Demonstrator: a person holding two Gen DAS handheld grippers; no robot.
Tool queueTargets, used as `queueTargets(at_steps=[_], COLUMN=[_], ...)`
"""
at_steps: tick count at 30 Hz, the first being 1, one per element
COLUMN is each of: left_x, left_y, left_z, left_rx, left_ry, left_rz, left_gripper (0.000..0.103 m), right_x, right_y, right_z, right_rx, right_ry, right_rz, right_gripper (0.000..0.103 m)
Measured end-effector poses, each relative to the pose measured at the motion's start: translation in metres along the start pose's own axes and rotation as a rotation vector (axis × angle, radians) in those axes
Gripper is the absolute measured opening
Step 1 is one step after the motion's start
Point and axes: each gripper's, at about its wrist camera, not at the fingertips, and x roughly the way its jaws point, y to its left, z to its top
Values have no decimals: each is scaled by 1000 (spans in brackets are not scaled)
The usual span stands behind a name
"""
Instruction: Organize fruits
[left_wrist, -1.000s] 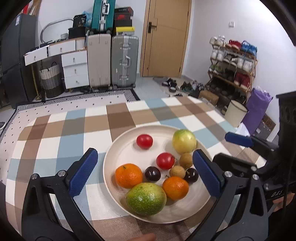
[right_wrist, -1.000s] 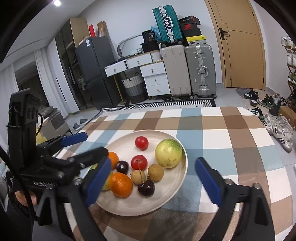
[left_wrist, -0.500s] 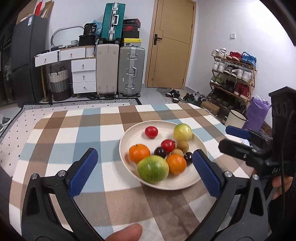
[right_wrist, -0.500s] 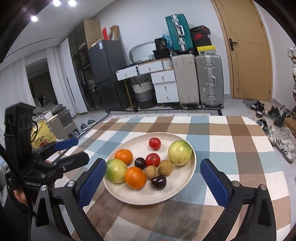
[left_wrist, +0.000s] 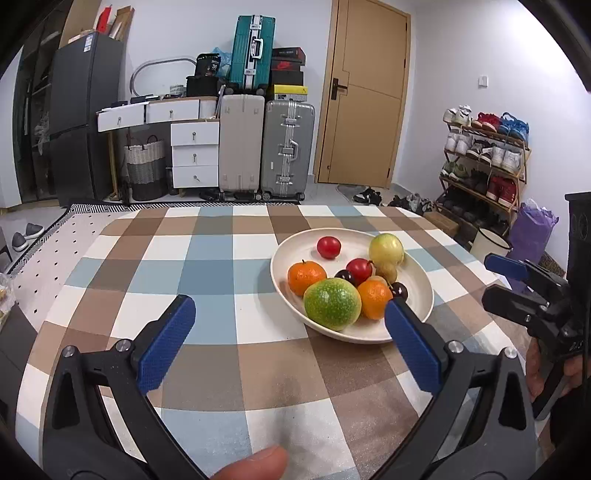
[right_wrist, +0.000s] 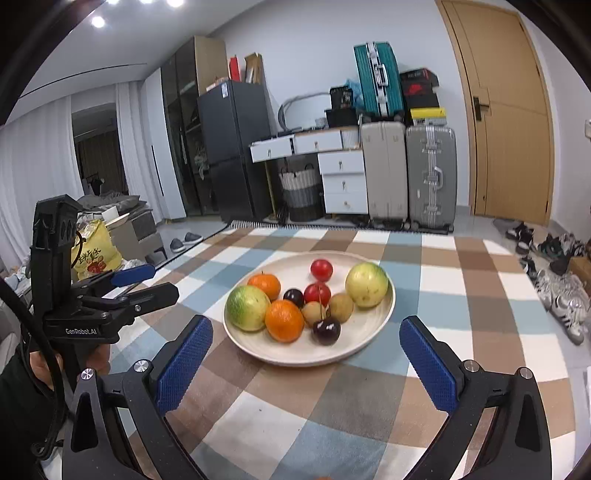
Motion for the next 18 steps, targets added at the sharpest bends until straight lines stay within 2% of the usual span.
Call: queueTargets(at_steps=[7, 12, 18], left_x=[2, 2, 1], left_y=[-8, -16, -15], left_z=[-2, -4, -3], left_rx=[25, 59, 52], left_ry=[-16, -36, -34], left_rz=[-2, 12, 11], left_gripper=[102, 102, 102], right_x=[-6, -8, -6], right_y=[7, 4, 1], right_z=[-2, -1, 0], right_rx=[-40, -27, -13], right_ry=[-30, -43, -40], right_rz=[-23, -25, -31], right_gripper=[103, 103, 103])
